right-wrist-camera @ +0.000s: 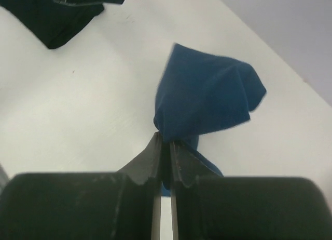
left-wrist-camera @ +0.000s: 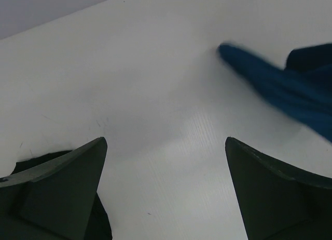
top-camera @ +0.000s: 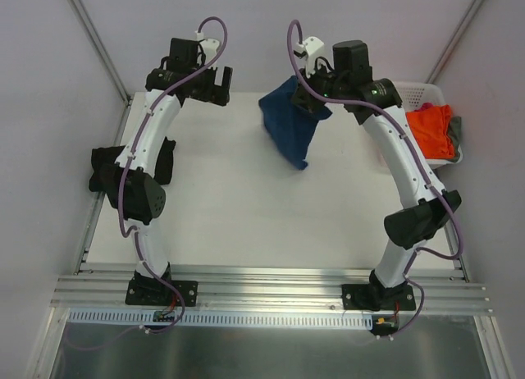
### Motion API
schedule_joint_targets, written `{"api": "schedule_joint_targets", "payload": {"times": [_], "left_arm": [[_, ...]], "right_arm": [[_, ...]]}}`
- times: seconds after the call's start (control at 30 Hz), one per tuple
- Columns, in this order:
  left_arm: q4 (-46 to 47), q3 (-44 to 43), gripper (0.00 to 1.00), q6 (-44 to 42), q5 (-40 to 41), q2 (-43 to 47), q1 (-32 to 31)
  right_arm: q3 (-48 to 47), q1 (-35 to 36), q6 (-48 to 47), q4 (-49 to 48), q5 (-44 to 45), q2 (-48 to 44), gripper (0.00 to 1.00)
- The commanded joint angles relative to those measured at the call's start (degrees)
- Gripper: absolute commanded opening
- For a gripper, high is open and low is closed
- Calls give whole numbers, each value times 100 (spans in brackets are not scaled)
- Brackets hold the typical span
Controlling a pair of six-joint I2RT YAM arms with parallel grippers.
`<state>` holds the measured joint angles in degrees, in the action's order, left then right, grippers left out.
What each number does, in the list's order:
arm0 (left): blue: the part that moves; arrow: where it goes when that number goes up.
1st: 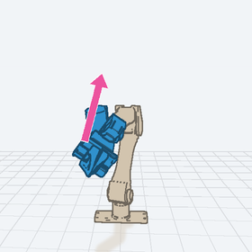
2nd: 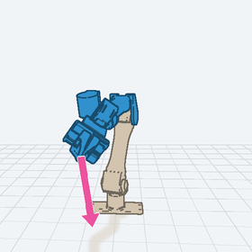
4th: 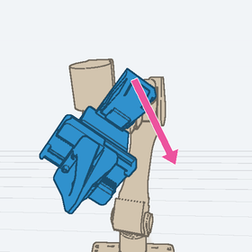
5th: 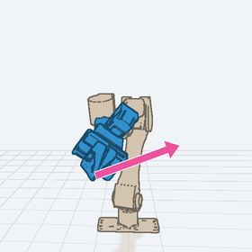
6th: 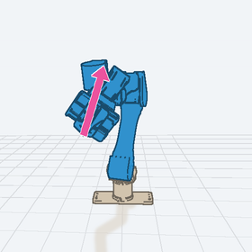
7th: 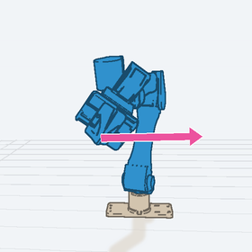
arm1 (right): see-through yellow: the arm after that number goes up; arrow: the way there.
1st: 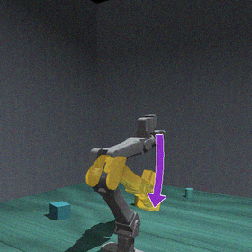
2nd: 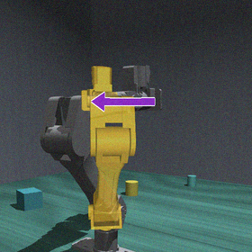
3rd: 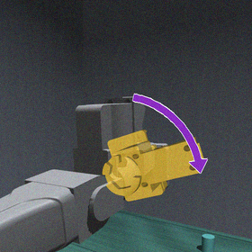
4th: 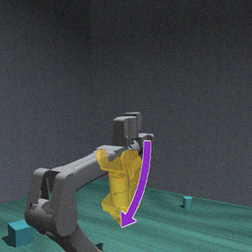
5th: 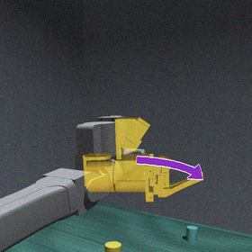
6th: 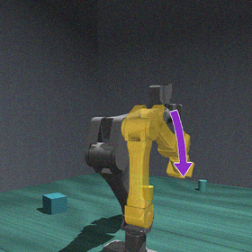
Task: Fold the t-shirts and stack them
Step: Move the tshirt to the center of the board, then flatten out the tshirt
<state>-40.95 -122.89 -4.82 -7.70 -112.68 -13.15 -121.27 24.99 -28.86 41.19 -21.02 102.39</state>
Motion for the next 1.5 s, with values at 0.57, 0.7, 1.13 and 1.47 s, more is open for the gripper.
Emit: {"api": "schedule_joint_targets", "payload": {"times": [0.57,0.7,1.13,1.47], "left_arm": [[78,968,99,252,-1303,564,322],[26,1346,99,473,-1708,668,322],[-484,2540,99,-1029,-857,1362,339],[-843,4483,98,-1655,-424,3074,374]], "right_arm": [[2670,49,-532,1391,572,-1328,84],[2504,41,-1059,1742,327,-557,81],[289,-732,-1596,2182,-2246,1618,70],[1545,215,-2361,2430,-2074,458,71]]}}
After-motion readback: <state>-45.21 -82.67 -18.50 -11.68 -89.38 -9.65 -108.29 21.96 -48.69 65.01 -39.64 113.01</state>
